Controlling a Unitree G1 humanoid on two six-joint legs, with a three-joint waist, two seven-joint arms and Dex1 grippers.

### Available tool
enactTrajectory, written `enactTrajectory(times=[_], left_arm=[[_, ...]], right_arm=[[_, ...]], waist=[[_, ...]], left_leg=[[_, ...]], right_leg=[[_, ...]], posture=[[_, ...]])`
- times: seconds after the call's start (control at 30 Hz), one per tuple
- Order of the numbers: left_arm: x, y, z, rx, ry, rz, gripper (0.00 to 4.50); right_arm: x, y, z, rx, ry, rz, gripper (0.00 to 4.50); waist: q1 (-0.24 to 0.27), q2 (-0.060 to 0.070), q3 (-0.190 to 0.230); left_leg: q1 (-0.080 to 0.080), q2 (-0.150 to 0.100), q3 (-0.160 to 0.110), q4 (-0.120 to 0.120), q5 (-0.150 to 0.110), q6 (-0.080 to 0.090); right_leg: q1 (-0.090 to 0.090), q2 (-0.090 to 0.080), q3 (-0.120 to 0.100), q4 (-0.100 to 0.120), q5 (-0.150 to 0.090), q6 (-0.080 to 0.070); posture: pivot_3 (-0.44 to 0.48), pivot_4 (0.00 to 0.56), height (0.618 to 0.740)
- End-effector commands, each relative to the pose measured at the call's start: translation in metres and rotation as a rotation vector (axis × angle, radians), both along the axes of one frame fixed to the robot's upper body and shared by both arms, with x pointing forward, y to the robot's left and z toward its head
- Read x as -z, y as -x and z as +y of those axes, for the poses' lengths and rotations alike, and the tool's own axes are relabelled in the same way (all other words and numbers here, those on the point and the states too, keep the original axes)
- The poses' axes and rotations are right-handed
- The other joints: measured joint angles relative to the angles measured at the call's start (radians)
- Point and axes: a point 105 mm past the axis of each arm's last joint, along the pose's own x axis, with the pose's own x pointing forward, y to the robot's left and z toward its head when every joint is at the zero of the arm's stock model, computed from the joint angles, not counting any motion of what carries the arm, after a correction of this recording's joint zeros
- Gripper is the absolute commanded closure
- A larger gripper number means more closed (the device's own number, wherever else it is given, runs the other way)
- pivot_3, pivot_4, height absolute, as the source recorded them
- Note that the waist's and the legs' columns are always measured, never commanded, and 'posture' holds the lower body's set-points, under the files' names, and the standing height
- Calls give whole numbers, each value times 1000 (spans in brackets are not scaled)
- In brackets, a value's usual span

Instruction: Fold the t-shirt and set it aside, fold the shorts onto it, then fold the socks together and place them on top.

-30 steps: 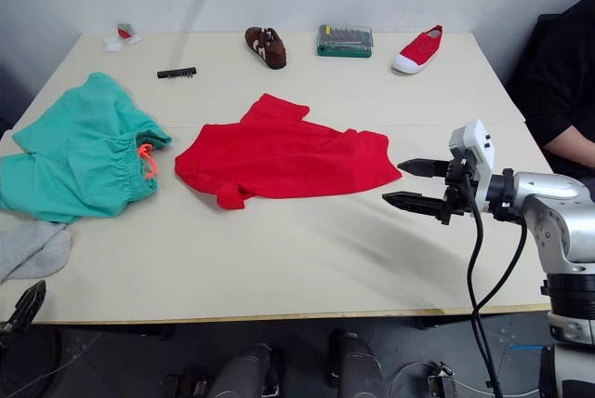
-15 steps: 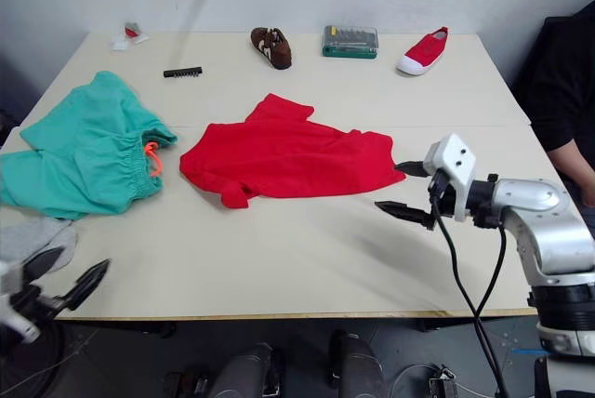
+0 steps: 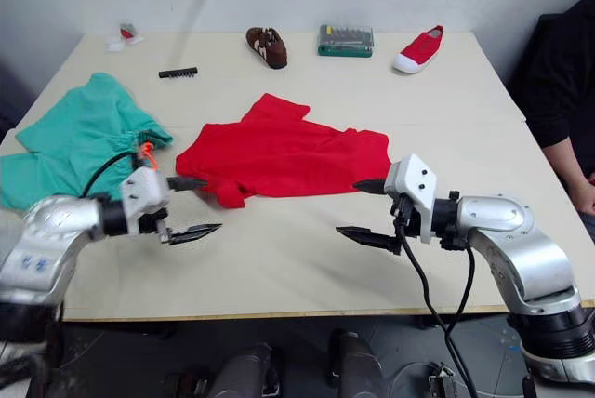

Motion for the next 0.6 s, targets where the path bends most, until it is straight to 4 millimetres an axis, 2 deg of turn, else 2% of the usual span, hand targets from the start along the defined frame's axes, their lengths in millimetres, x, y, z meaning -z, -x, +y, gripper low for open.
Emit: enactTrajectory(times=[0.03, 0.17, 0.37, 0.47, 0.6], left_arm=[[-3, -13, -6, 159, -159, -28, 0], [-2, -29, -13, 288, -311, -24, 0], [1, -46, -15, 346, -436, -20, 0], [1, -48, -14, 357, -454, -15, 570], [0, -53, -18, 350, -433, -33, 1710]], right_arm=[[-12, 4, 7, -7, -45, -36, 34], [-9, 3, 7, 32, -56, -46, 34], [-3, 9, 11, 76, -77, -48, 34], [-2, 10, 10, 92, -78, -50, 0], [-2, 10, 9, 111, -81, -52, 0]], waist=[[0, 0, 0], [1, 0, 0], [0, 0, 0], [-2, 0, 0], [-1, -1, 0]], left_leg=[[0, 0, 0, 0, 1, -1], [0, 0, 4, 1, 1, 0], [-3, 6, 8, 13, -4, 3], [-4, 6, 9, 16, -7, 8], [-4, 6, 10, 16, -9, 12]], right_leg=[[0, 1, 0, 0, 0, 0], [0, 3, 0, 4, 1, 1], [0, 10, -1, 4, 2, 3], [-1, 10, 0, 3, 3, 5], [-1, 9, 1, 3, 3, 6]], posture=[[0, 150, 740], [0, 150, 740], [0, 150, 740], [0, 150, 740], [0, 150, 740]])
